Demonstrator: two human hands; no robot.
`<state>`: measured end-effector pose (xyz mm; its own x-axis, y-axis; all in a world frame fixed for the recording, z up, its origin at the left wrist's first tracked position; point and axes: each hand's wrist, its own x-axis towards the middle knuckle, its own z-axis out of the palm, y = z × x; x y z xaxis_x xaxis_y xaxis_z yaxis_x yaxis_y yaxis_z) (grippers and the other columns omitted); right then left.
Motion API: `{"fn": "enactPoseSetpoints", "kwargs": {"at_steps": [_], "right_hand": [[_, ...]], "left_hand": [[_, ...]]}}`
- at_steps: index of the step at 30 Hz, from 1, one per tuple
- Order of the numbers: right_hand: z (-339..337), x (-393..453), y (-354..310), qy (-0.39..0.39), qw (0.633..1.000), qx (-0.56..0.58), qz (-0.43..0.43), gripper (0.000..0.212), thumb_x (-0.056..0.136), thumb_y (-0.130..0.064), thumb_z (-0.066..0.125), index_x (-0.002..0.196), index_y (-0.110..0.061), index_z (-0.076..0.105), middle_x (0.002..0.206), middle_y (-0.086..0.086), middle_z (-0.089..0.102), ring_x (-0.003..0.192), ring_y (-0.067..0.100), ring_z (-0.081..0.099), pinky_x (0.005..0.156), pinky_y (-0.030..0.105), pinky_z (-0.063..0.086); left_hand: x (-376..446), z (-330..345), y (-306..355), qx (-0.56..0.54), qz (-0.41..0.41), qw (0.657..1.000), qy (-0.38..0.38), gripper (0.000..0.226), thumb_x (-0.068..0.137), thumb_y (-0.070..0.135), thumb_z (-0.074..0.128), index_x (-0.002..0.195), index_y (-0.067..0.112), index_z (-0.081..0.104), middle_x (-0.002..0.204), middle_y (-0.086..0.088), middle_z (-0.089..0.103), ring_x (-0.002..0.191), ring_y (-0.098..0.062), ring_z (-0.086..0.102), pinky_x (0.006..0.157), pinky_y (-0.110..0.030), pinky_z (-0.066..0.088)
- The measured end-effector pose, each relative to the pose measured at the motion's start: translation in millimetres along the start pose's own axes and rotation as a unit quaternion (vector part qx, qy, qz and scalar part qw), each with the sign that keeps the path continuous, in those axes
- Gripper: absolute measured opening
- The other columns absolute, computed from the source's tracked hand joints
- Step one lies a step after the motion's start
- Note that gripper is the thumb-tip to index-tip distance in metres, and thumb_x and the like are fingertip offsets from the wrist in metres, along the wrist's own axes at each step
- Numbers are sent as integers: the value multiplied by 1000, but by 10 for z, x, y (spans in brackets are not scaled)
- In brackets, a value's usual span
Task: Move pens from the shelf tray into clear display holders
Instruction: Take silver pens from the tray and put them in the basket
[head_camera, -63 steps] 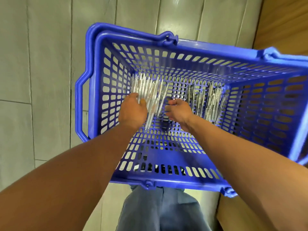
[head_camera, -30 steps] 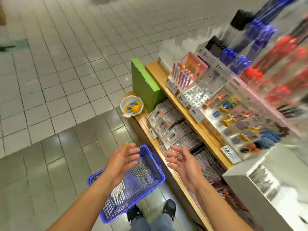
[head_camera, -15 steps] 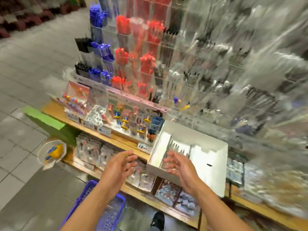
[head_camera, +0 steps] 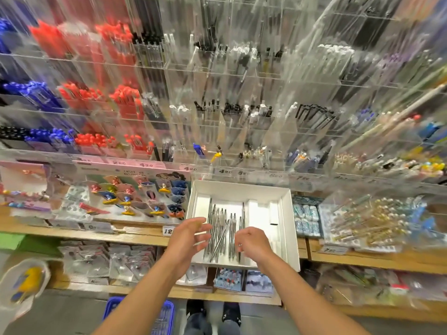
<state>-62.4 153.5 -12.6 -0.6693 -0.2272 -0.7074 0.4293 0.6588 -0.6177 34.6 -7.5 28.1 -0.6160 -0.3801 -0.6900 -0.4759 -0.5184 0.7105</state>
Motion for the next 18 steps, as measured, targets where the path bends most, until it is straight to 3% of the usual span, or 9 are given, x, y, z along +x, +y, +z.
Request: {"fn": "enactPoseSetpoints", "kwargs": {"at_steps": [2,4,7,11,14,18], "right_hand": [[142,194,-54,23,997,-60,33,20,86,-16,58,67,-13,58,79,2,66,58,11,59,55,19,47],[288,337,-95,23,993,-99,56,11,86,-20,60,80,-10,57,78,4,61,61,15,57,52,20,43],[501,450,-98,18,983,-171,61,24,87,-26,61,103,-8,59,86,2,61,64,13,56,44,20,37],[735,538,-61,27,955,-291,40,17,95,-23,54,102,-12,63,92,1,64,76,17,56,57,23,41],[780,567,-53,46,952,-300,51,17,97,-21,52,105,-12,64,103,1,68,77,16,55,63,25,43],[686,554,-107,40,967,-248,34,21,99,-20,47,111,-6,58,94,3,63,75,15,56,62,25,45]], "left_hand": [[82,18,19,20,-13,1000,-6,24,104,18,42,118,14,62,112,-8,71,105,-28,66,81,-34,56],[135,18,32,31,-24,999,-13,25,105,18,41,118,14,61,112,-8,71,105,-28,66,82,-34,55],[212,-13,47,29,-35,999,-17,25,104,18,41,118,13,61,109,-9,72,101,-27,67,82,-34,55],[280,-48,71,20,-49,998,-22,24,104,17,42,116,13,62,107,-9,74,94,-23,68,79,-34,55],[295,-51,77,21,-53,998,-26,23,104,17,43,117,13,62,109,-10,73,92,-23,67,78,-33,54],[305,-65,73,17,-62,997,-35,24,104,15,42,117,12,62,107,-11,73,89,-21,67,75,-32,55]]}}
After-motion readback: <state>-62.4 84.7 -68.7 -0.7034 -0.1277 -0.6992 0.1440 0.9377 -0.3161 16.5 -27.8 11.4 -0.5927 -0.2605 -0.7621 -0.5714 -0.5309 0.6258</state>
